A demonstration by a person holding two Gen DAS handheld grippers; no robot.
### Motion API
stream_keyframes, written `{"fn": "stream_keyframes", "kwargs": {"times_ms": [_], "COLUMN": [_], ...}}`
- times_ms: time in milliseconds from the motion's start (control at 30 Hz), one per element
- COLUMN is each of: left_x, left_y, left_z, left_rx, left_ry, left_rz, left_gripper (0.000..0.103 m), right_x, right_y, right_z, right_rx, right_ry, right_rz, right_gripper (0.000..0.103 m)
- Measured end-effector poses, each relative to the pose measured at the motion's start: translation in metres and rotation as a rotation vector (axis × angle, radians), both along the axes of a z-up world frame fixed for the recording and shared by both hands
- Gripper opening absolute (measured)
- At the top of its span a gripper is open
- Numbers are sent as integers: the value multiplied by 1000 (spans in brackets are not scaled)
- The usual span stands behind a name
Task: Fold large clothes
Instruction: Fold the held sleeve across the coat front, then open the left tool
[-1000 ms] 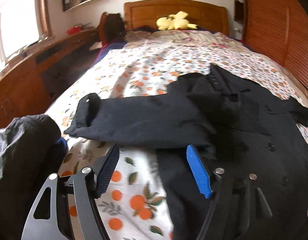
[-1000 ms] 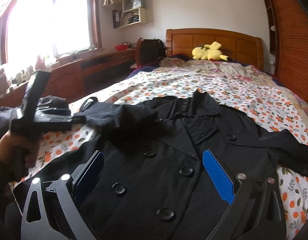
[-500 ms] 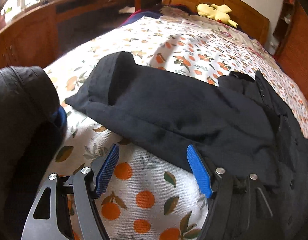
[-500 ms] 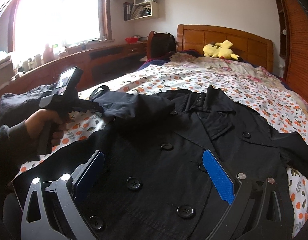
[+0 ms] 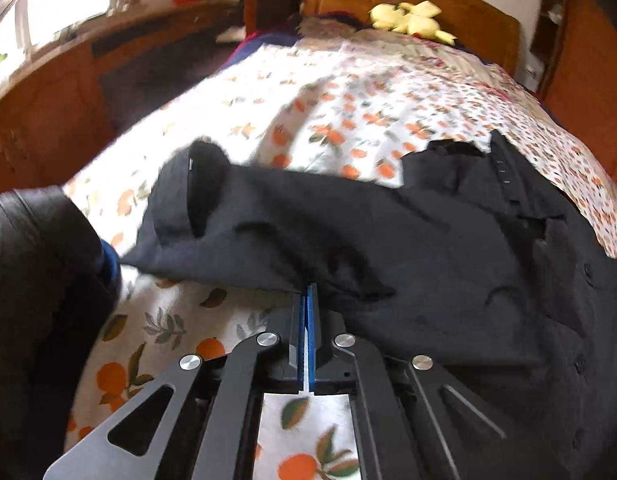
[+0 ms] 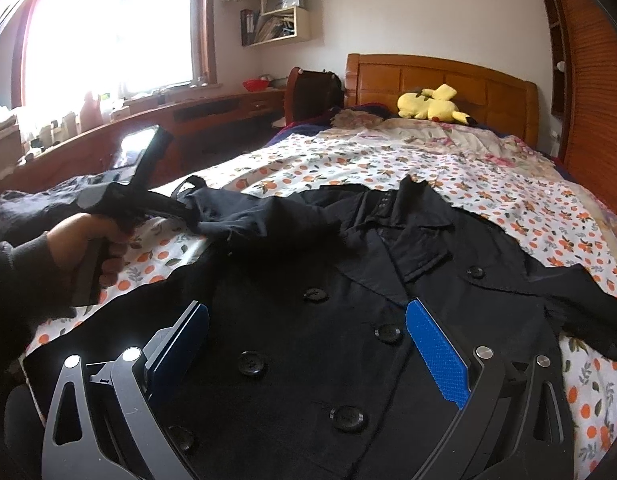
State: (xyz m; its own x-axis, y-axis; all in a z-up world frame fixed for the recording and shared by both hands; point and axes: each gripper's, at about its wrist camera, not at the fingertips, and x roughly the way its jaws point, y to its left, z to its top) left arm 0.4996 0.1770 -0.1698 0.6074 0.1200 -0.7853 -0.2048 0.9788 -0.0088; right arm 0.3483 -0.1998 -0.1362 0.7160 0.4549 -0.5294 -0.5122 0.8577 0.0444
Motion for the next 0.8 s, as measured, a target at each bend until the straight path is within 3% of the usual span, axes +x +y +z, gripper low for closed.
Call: {"fn": "stream_keyframes", "kwargs": {"times_ms": [400,633,800], "left_x": [-60,-107,-131], "left_y": [-119,-180,-194], "left_z": [81,90,83], "left_rx": [53,71,69], "left_ry": [-135,-163,-170], "left_rz": [-236,-343,-354], "left_gripper": [0,1,5], "right_x": [-9,-12,-13], "right_y": [-52,-71,-77], "right_z": [13,19,20], "right_rx": [-7,-15,-22], "right_ry": [-36,-55,-57], "right_rz": [-85,-121,-130], "right_gripper": [96,96,96]}}
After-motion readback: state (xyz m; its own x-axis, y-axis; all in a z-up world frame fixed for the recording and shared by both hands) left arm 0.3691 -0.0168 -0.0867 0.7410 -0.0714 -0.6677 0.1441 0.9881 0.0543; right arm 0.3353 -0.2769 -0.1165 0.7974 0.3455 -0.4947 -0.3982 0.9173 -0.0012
